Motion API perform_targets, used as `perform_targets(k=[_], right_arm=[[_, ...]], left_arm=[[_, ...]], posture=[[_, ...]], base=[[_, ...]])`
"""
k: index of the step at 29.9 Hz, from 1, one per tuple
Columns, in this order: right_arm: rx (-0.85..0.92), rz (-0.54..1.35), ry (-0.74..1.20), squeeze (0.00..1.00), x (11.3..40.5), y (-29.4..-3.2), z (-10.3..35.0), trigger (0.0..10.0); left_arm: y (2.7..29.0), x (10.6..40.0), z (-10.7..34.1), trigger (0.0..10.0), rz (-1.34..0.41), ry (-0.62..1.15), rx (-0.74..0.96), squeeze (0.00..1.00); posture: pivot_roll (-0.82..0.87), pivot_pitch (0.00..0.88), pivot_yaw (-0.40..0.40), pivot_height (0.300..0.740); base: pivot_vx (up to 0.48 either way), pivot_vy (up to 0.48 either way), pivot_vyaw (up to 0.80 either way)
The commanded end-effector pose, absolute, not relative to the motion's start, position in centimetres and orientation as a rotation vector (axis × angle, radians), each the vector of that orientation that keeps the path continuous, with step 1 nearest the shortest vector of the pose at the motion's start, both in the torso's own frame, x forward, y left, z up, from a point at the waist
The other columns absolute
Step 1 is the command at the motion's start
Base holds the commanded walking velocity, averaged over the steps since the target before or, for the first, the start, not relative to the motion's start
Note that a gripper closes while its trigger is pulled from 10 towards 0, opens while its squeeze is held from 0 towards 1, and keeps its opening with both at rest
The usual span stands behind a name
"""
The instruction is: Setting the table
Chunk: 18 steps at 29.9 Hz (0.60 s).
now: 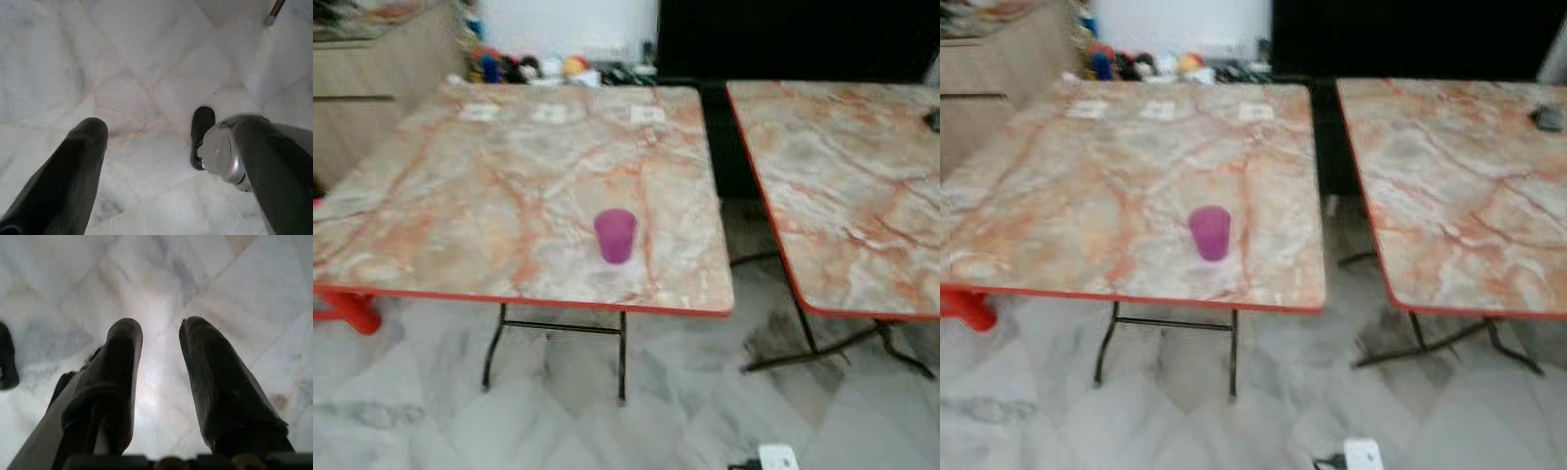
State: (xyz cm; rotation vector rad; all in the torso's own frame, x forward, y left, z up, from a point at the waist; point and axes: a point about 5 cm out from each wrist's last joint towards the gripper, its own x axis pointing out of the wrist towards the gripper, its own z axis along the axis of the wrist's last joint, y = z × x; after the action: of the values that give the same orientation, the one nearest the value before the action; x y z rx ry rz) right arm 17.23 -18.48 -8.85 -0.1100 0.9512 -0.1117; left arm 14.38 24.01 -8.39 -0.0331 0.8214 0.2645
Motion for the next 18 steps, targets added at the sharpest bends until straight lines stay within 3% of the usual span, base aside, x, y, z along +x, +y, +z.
perform_targets(k=[1, 14, 18], right_arm=[[-0.112, -0.117, 0.970, 0.00, 16.78, -18.61, -9.05, 10.0], [-0.110, -0.120, 0.972, 0.00, 16.78, -18.64, -9.05, 10.0], [-0.108, -0.121, 0.972, 0.00, 16.78, -18.64, -9.06, 10.0]], left_arm=[[23.98, 14.24, -8.47, 10.0, 0.264, 0.831, -0.027, 0.00], [24.07, 14.15, -8.49, 10.0, 0.279, 0.831, -0.047, 0.00], [24.13, 14.11, -8.50, 10.0, 0.280, 0.834, -0.045, 0.00]], posture=[[0.04, 0.101, -0.027, 0.740], [0.04, 0.105, -0.029, 0.740], [0.04, 0.105, -0.029, 0.740]], base=[[0.000, 0.000, 0.00], [0.000, 0.000, 0.00], [0.000, 0.461, 0.00]])
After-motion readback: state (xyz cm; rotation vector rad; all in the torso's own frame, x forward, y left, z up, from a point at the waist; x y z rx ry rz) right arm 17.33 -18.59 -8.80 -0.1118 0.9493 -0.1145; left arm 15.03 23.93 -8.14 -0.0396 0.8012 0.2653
